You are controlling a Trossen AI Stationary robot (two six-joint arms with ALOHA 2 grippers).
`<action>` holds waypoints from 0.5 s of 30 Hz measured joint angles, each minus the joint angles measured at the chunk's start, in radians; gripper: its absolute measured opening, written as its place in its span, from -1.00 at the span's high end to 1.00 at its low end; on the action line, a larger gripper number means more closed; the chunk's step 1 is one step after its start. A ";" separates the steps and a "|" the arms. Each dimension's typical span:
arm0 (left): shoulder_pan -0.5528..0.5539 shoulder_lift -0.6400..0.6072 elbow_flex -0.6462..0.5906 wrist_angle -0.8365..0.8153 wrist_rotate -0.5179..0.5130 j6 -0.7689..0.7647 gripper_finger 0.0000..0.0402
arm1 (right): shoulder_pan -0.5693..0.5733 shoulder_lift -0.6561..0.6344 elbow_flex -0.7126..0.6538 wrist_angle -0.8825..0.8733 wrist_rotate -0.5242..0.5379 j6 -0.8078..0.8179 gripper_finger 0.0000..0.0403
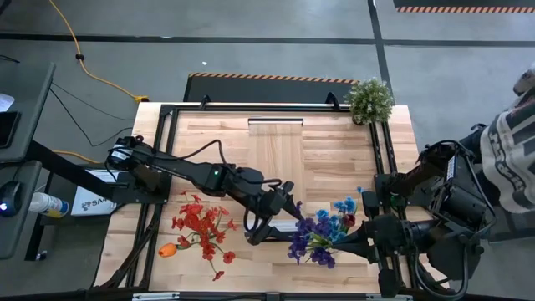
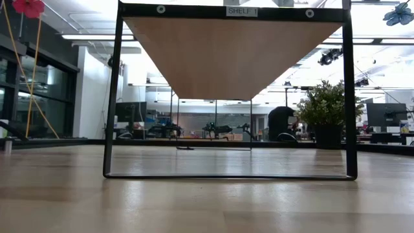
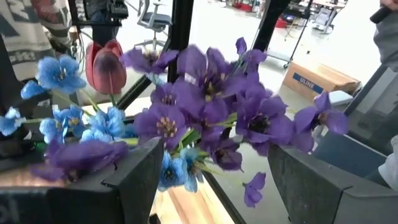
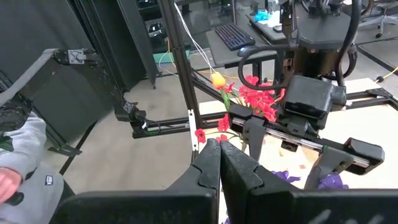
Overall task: Pick and place flowers into a vace then onto a shelf
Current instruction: Put the violet flowers into the right transparent vase
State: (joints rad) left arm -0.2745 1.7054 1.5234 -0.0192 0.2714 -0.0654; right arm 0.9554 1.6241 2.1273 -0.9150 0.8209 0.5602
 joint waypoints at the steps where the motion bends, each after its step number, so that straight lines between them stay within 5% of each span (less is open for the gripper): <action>1: 0.000 0.000 0.000 0.009 0.000 0.000 -0.60 | 0.000 0.000 0.000 0.000 0.000 0.000 1.00; 15: 0.000 0.063 0.051 0.034 0.040 -0.019 -0.60 | 0.000 0.000 0.000 0.000 0.000 -0.002 1.00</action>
State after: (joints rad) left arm -0.2749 1.7686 1.5740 0.0145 0.3111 -0.0839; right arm 0.9554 1.6241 2.1273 -0.9150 0.8207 0.5579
